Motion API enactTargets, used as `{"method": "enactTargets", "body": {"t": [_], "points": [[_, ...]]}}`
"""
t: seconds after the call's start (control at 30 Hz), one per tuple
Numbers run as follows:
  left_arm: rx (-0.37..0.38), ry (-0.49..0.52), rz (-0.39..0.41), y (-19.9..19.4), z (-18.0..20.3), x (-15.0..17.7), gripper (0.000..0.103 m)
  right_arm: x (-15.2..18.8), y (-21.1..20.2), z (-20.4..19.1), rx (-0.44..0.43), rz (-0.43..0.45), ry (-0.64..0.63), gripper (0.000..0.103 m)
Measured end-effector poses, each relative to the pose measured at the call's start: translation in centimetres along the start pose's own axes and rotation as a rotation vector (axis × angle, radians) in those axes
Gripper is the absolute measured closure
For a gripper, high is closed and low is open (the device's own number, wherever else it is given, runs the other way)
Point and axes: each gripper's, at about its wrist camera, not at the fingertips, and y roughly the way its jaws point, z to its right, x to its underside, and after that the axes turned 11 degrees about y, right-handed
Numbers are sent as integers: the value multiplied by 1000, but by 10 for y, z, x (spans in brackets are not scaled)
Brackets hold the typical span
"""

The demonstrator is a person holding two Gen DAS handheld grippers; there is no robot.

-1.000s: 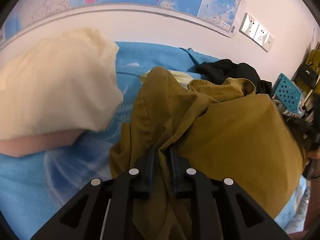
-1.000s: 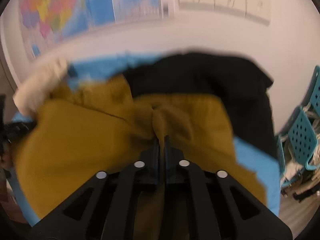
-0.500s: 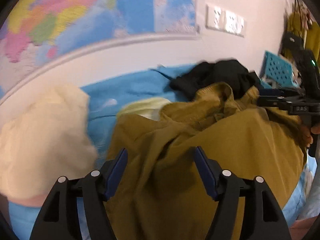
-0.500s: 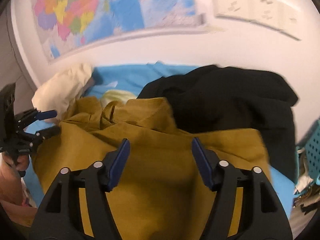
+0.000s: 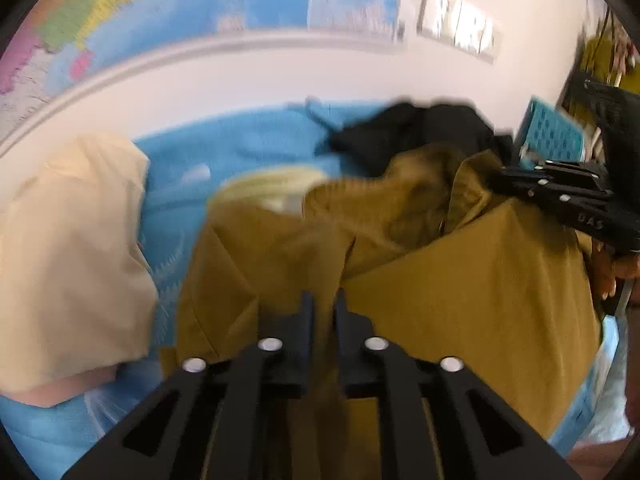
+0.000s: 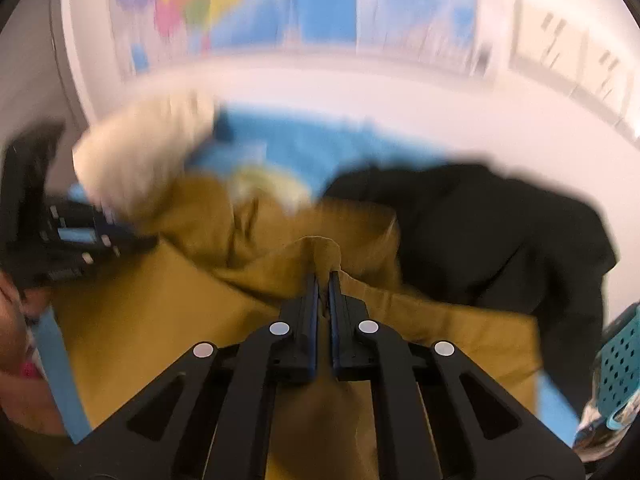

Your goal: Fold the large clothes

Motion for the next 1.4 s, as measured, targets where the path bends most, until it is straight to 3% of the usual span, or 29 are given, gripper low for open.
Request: {"method": "enactTargets", "body": {"t": [0.07,0.1,0.17,0.3,0.33,0.4,0.43,0.47,0.5,0.53,0.57,0.6,0.73,0.8,0.93,0.97,1.03,1.1,1.17,1.2,1.23,1.27,1.4], "points": [[-12,-37,75,-17,-5,-3,100,-11,-15,-4,35,110,-9,98],[-43,-53,125,-26,-8,-4,100,-14,-12,-4,37,110,-11,98],[-87,-73,150,-29,-14,-5,100,-16,10,0,57,58,-4,98],[-75,-107,1,7,-27,0,99,6,71,6,129,-127,-24,98],[-55,-99,-25,14,-27,5,99,13,80,7,147,-151,-26,98],[-84,-81,-57,20,-25,12,93,17,82,8,157,-153,-28,96],[-93,-78,-55,19,-24,13,85,16,80,8,159,-153,-23,95],[-87,-78,-39,15,-23,14,77,13,75,9,150,-159,-10,88],[-70,-81,-10,7,-22,16,72,12,68,10,135,-160,5,70],[-66,-79,8,2,-21,17,63,11,58,10,126,-144,16,43],[-75,-73,17,-1,-21,19,59,12,45,10,125,-112,15,33],[-92,-70,18,-2,-21,19,59,13,26,10,118,-74,2,31],[-99,-81,-2,-1,-26,28,59,37,-42,33,63,-11,70,39],[-99,-96,-17,7,-30,32,59,59,-61,53,40,-29,143,47],[-77,-120,-23,21,-38,39,58,103,-45,97,149,-110,243,71],[-65,-129,-16,23,-41,41,58,112,-37,113,159,-119,295,71],[-45,-154,-4,24,-45,45,58,116,-32,131,102,-98,387,75],[-39,-176,6,20,-48,47,59,114,-30,137,114,-92,436,80],[-62,-178,15,10,-46,49,58,110,-42,131,132,-81,423,73],[-62,-183,28,4,-46,52,53,111,-54,126,146,-59,418,58],[-57,-189,58,-10,-46,58,41,112,-68,124,139,-34,431,40],[-56,-193,84,-23,-47,64,31,114,-78,127,115,-16,452,35],[-52,-235,133,-67,-57,97,29,139,-141,132,-36,44,605,28]]}}
